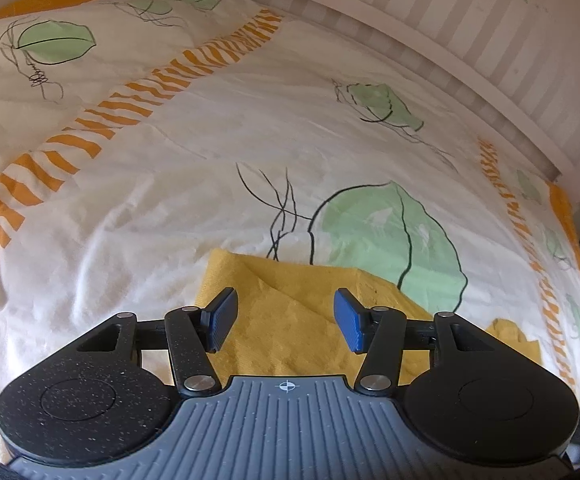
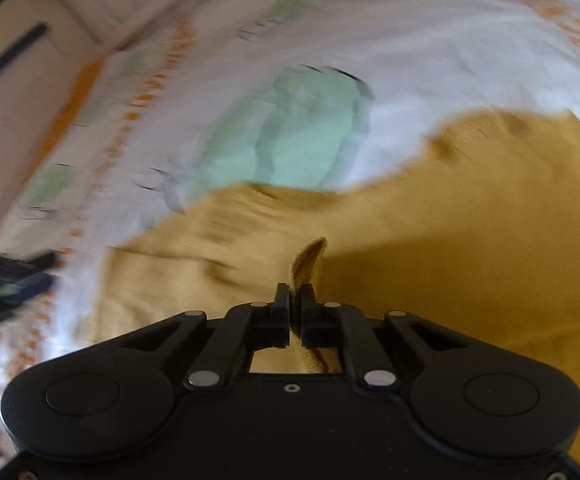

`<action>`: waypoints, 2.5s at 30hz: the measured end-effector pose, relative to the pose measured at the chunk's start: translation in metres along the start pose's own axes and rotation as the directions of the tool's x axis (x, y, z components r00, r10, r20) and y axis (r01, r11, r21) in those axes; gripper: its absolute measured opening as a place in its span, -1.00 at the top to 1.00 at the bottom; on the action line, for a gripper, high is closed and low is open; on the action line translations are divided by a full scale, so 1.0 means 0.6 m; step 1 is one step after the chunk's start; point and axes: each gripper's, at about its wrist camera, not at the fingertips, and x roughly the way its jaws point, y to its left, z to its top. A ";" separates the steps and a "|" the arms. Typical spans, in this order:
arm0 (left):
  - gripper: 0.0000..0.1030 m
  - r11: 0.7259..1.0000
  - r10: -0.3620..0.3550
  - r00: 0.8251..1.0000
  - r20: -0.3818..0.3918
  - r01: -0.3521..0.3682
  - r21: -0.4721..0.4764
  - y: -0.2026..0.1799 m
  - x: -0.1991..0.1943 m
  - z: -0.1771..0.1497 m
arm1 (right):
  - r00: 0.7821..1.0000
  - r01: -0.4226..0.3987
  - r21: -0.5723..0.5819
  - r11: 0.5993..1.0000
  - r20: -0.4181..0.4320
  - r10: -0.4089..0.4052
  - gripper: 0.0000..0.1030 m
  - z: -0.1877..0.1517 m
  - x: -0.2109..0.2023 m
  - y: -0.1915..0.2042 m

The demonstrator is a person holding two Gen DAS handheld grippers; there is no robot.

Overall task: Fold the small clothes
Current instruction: 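Grasp the side edge with the right tool and fold it over the body, then open the right tool and release the folded side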

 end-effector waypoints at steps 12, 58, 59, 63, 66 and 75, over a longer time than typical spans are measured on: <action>0.00 1.000 0.005 1.000 -0.012 -0.005 -0.007 0.000 0.007 -0.004 | 0.980 0.007 -0.095 0.995 0.200 0.012 0.77 0.125 -0.213 0.001; -0.15 0.941 0.125 0.979 -0.162 -0.065 0.332 -0.058 0.125 -0.102 | 0.974 0.170 0.158 0.973 0.121 -0.189 0.75 0.056 -0.077 -0.282; -0.15 0.941 0.125 0.979 -0.161 -0.066 0.331 -0.059 0.125 -0.102 | 0.969 0.183 0.135 0.974 0.144 -0.202 0.83 0.057 -0.081 -0.276; -0.16 0.942 0.124 0.980 -0.154 -0.067 0.330 -0.058 0.123 -0.104 | 0.943 0.188 0.076 0.979 0.266 -0.202 0.83 0.068 -0.101 -0.260; -0.16 0.941 0.122 0.981 -0.147 -0.068 0.332 -0.058 0.122 -0.106 | 0.941 0.209 0.080 0.975 0.254 -0.222 0.81 0.075 -0.088 -0.266; -0.22 0.942 0.121 0.982 -0.145 -0.068 0.329 -0.058 0.122 -0.107 | 0.931 0.263 0.128 0.956 0.227 -0.286 0.54 0.069 -0.096 -0.280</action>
